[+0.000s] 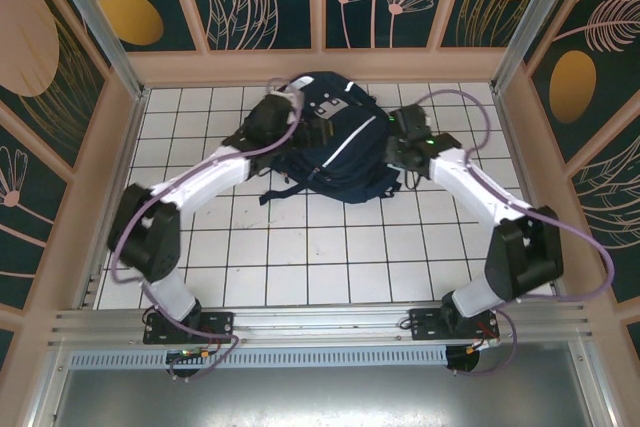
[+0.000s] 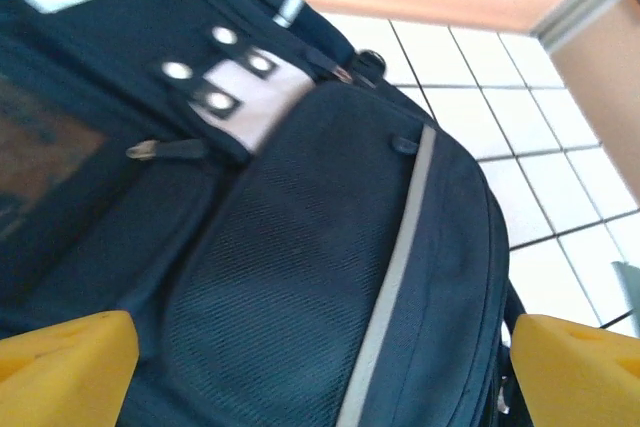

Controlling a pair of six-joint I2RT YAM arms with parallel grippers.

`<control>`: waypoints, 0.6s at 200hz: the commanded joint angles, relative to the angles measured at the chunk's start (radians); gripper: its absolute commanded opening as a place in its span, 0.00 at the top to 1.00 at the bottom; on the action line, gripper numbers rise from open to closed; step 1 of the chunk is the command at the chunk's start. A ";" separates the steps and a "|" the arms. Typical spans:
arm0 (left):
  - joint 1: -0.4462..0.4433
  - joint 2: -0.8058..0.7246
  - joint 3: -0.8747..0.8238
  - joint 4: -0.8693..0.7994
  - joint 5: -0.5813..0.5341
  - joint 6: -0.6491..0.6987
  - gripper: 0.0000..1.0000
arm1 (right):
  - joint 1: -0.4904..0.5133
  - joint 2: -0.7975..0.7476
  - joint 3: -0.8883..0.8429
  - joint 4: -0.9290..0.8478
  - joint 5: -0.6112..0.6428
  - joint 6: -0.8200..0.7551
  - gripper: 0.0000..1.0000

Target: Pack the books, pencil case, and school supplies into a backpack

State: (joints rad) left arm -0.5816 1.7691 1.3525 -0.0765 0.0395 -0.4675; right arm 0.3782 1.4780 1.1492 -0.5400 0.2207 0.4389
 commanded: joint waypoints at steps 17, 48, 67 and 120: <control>-0.110 0.226 0.280 -0.244 -0.111 0.212 0.07 | -0.210 -0.190 -0.191 0.113 -0.171 -0.005 0.49; -0.168 0.360 0.471 -0.363 -0.165 0.285 0.10 | -0.342 -0.281 -0.282 0.157 -0.272 -0.005 0.50; -0.196 0.432 0.561 -0.434 -0.187 0.328 0.11 | -0.366 -0.303 -0.303 0.166 -0.291 -0.005 0.50; -0.214 0.505 0.615 -0.495 -0.252 0.336 0.20 | -0.372 -0.300 -0.309 0.188 -0.323 0.001 0.51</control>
State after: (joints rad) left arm -0.7990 2.2536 1.9511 -0.5049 -0.1383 -0.1539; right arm 0.0128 1.1912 0.8516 -0.3965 -0.0631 0.4400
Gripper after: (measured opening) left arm 0.829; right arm 0.495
